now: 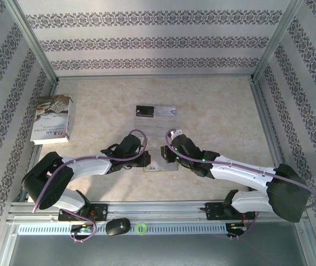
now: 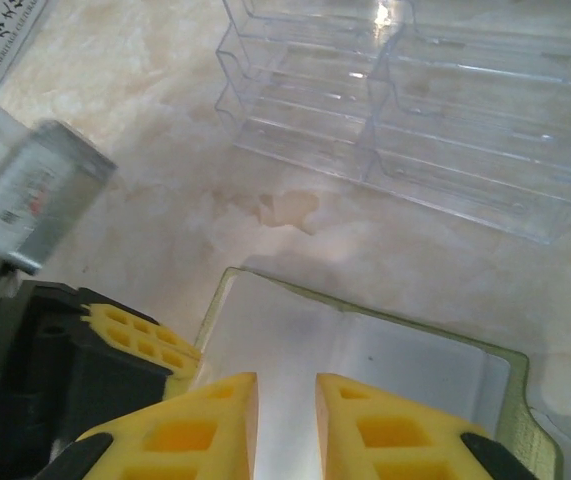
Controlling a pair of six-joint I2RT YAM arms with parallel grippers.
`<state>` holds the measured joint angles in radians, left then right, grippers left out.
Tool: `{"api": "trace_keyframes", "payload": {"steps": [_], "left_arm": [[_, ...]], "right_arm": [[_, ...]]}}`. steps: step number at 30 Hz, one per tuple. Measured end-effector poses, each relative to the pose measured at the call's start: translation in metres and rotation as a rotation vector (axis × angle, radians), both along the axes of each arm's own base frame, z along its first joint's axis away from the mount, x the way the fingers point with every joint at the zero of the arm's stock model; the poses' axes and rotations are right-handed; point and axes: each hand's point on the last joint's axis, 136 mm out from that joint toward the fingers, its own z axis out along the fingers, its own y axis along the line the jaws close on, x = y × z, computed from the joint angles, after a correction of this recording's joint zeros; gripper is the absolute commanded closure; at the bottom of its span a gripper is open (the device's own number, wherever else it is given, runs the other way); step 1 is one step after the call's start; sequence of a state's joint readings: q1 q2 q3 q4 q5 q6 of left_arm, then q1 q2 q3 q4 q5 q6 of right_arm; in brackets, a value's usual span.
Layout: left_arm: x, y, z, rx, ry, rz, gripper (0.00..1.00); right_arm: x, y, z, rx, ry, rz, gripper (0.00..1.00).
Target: Take the credit cards out of the card holder
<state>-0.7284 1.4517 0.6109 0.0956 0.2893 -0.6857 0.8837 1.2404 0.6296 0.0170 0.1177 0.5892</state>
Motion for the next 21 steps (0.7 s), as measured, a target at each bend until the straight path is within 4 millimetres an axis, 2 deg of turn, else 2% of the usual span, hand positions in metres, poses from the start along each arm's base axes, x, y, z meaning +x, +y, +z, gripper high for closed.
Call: {"api": "trace_keyframes", "payload": {"steps": [4, 7, 11, 15, 18, 21], "left_arm": [[0.002, -0.02, 0.019, -0.046, -0.022, -0.043, 0.95], [0.001, -0.044, 0.021, -0.067, 0.001, -0.101, 0.95], [-0.01, -0.078, -0.002, -0.067, 0.09, -0.202, 0.96], [-0.023, -0.093, -0.026, -0.065, 0.184, -0.267, 0.95], [-0.022, -0.101, -0.025, -0.084, 0.2, -0.287, 0.92], [-0.026, -0.099, -0.022, -0.099, 0.199, -0.296, 0.85]], "right_arm": [[0.003, -0.013, -0.007, -0.007, 0.019, -0.04, 0.77], [0.005, -0.033, -0.011, -0.009, 0.026, -0.097, 0.77], [0.008, -0.06, -0.006, 0.006, 0.01, -0.173, 0.76], [0.009, -0.075, 0.0, 0.023, -0.012, -0.216, 0.76], [0.008, -0.079, -0.003, 0.02, -0.002, -0.229, 0.75], [0.007, -0.079, -0.007, 0.017, 0.009, -0.229, 0.73]]}}
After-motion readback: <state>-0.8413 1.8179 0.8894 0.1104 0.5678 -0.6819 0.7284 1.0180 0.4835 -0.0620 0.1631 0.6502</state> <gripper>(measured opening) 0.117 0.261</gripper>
